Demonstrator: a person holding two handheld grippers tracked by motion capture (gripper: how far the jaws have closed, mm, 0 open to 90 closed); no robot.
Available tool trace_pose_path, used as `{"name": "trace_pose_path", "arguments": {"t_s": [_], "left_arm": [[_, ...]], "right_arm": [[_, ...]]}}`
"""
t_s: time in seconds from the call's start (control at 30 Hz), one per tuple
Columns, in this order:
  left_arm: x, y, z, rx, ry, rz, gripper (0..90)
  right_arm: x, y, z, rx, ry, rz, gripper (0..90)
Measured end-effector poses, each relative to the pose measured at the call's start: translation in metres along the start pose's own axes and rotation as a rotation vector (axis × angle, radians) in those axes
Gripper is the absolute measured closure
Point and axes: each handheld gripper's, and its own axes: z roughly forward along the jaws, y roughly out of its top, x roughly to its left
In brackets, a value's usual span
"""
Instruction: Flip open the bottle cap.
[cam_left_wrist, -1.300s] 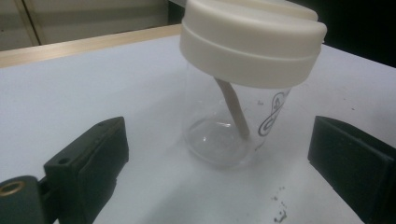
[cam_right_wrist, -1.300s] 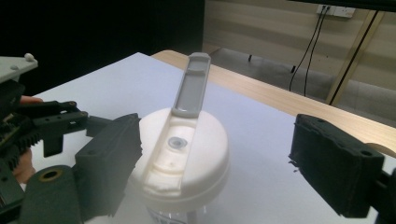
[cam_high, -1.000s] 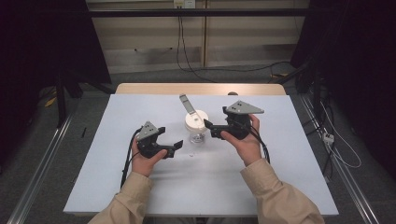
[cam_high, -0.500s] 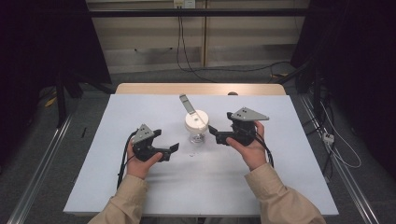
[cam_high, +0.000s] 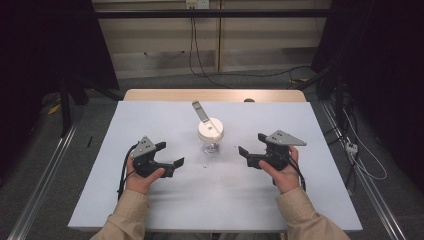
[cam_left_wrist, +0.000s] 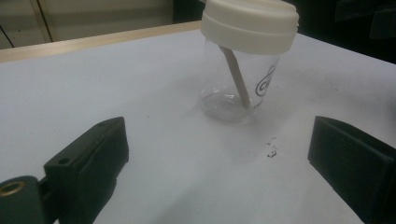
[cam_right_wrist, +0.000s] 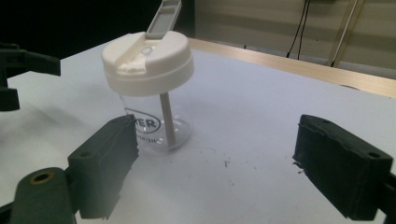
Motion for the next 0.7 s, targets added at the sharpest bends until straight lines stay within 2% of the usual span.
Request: {"name": "trace_pose_path", "arguments": {"t_s": [0.23, 0.43, 0.53, 0.57, 0.63, 0.7], "left_arm": [[0.005, -0.004, -0.01, 0.017, 0.007, 0.016, 4.9], [0.01, -0.008, -0.017, 0.026, 0.005, 0.004, 5.0], [0.012, -0.01, -0.021, 0.038, 0.005, 0.014, 5.0], [0.012, -0.011, -0.022, 0.035, 0.004, 0.007, 5.0], [0.014, -0.012, -0.026, 0.042, 0.008, 0.022, 4.9], [0.015, -0.013, -0.029, 0.044, 0.009, 0.021, 5.0]], "right_arm": [[-0.003, -0.017, -0.007, 0.003, -0.005, 0.005, 12.4], [-0.005, -0.032, -0.013, 0.03, -0.019, -0.006, 11.7], [-0.007, -0.035, -0.016, 0.033, -0.019, 0.01, 11.7], [-0.007, -0.035, -0.017, 0.034, -0.021, 0.01, 11.6], [-0.008, -0.037, -0.019, 0.028, -0.025, 0.009, 11.8], [-0.009, -0.038, -0.021, 0.027, -0.028, 0.008, 11.9]]}}
